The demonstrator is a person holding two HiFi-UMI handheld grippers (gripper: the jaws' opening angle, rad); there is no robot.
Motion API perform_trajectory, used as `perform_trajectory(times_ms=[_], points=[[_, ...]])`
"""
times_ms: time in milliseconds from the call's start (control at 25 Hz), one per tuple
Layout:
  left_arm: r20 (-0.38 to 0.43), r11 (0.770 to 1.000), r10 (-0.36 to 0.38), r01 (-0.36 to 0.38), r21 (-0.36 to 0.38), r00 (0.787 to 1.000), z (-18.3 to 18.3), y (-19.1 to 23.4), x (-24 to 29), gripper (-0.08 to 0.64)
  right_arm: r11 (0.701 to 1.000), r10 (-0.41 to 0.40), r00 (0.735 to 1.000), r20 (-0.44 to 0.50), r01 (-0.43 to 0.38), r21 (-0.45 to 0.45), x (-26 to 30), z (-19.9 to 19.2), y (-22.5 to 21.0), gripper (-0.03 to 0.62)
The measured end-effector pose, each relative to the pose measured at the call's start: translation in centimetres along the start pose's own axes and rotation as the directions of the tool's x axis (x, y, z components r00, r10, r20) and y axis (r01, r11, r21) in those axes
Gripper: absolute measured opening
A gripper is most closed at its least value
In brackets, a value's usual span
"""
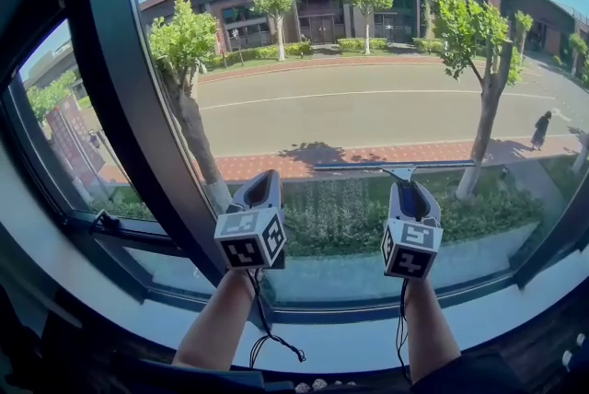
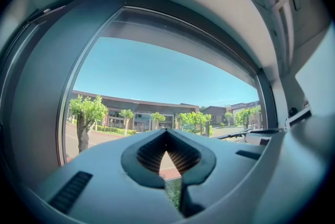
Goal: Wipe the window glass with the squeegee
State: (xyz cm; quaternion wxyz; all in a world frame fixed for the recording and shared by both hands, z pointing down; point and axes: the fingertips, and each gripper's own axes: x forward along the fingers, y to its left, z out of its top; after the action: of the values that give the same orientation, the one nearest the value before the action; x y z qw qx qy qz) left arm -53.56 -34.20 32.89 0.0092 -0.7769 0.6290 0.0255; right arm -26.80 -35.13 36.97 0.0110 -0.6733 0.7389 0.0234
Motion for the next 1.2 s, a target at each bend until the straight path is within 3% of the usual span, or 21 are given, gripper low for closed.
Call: perform_trajectory(times_ms=[200,320,600,720,1000,1200], points=[[-0.003,0.999,0.026,-0.026,0.019,1.0,0.3,1.5,-0.9,0.002,1.0,-0.008,1.0,-0.016,0.008,-0.002,-1.2,1.2,0.3,0.131],[0.016,0.999,0.041,-0.042,0.031,0.999,1.8,2.7,-1.1,0.002,1.0,0.003,1.0,0.025,-0.003,-0.019,-1.3,4.9,1.1,0.13],[0.098,0.998,0.028,-0.033,0.046,0.995,7.6,6.7,-1.4,0.002,0.997,0.06,0.983,0.173,-0.049,-0.066,-1.3,19.1,6.1,0.131],[0.114,0.998,-0.002,-0.006,0.066,0.993,10.0,8.8,-1.5,0.002,0.996,0.038,0.97,0.24,-0.018,-0.082,-1.2,25.5,9.2,0.132],[0.124,0.987,-0.124,0.11,0.114,0.985,12.7,11.4,-2.3,0.002,0.997,0.007,0.913,0.409,0.022,-0.068,-1.9,40.2,16.5,0.131],[0.125,0.976,-0.195,0.18,0.127,0.973,13.6,11.8,-3.1,0.002,0.998,-0.012,0.885,0.466,0.037,-0.045,-1.9,49.3,21.0,0.132]])
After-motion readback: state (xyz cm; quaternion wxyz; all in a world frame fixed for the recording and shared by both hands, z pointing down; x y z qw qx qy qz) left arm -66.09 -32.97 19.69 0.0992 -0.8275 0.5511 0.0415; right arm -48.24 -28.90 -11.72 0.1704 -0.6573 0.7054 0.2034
